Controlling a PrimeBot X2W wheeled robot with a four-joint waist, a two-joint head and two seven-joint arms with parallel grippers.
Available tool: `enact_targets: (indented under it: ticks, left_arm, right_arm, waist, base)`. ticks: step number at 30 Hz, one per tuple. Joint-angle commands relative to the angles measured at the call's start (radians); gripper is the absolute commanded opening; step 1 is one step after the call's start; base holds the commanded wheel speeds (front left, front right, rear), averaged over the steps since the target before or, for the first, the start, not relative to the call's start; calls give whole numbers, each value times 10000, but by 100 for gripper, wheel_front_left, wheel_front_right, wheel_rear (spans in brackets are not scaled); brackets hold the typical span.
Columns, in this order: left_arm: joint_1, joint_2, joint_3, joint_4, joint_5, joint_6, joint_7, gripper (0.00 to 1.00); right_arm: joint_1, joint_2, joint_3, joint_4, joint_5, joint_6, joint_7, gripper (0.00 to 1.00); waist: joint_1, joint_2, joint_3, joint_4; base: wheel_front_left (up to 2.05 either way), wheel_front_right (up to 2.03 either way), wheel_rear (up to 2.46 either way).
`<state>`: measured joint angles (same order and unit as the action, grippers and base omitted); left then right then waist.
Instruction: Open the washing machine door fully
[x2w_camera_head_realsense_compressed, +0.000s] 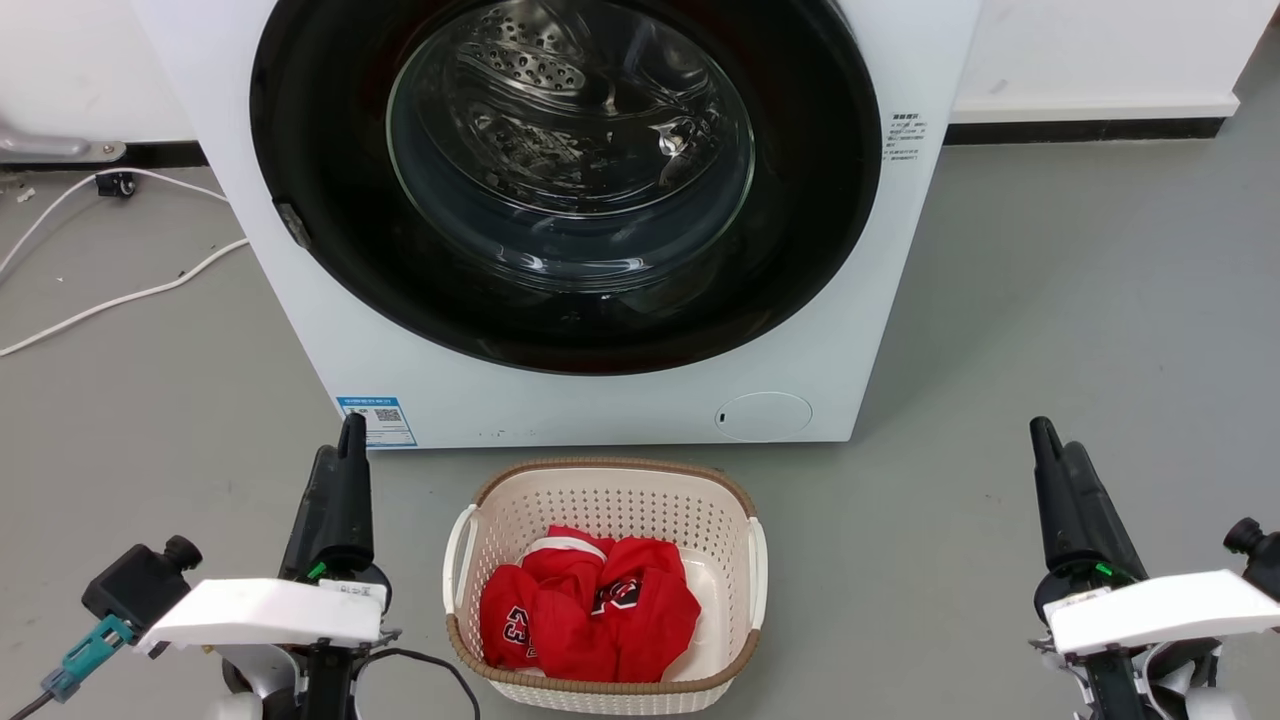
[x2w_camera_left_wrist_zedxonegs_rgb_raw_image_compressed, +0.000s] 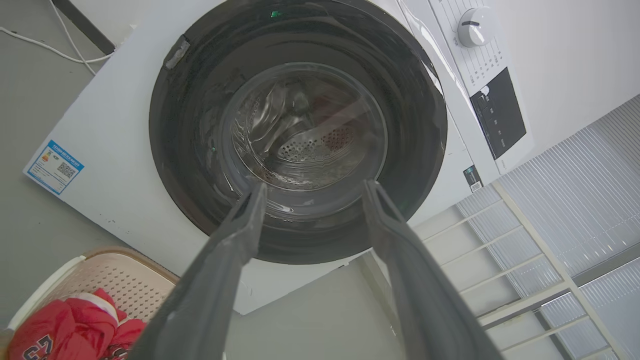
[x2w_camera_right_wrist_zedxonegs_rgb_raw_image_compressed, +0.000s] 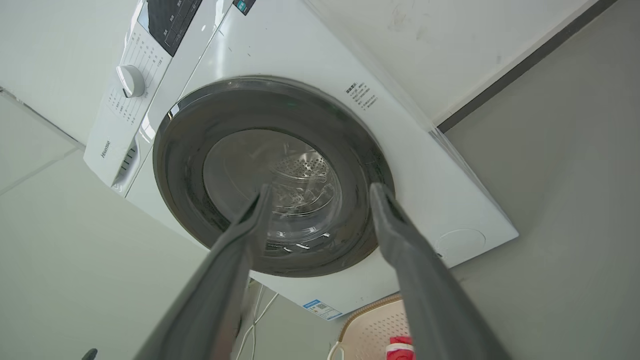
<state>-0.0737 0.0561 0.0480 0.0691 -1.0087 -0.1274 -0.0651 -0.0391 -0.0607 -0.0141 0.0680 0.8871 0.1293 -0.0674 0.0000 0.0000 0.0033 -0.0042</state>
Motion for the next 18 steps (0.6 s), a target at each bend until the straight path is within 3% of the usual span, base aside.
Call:
enact_targets:
  ticks: [1, 18]
  left_arm:
    - [-86, 23, -15, -201, 405, -23, -91, 100]
    - [28, 108, -199, -309, 3519, -14, -600, 100]
  right_arm:
    - [-85, -6, 19, -159, -387, 16, -89, 100]
    - [-39, 27, 71, -109, -2948, 18, -328, 100]
  waist:
    - [0, 0, -1, -5]
    - [0, 0, 6, -15]
  base:
    - [0, 0, 0]
    - [0, 0, 0]
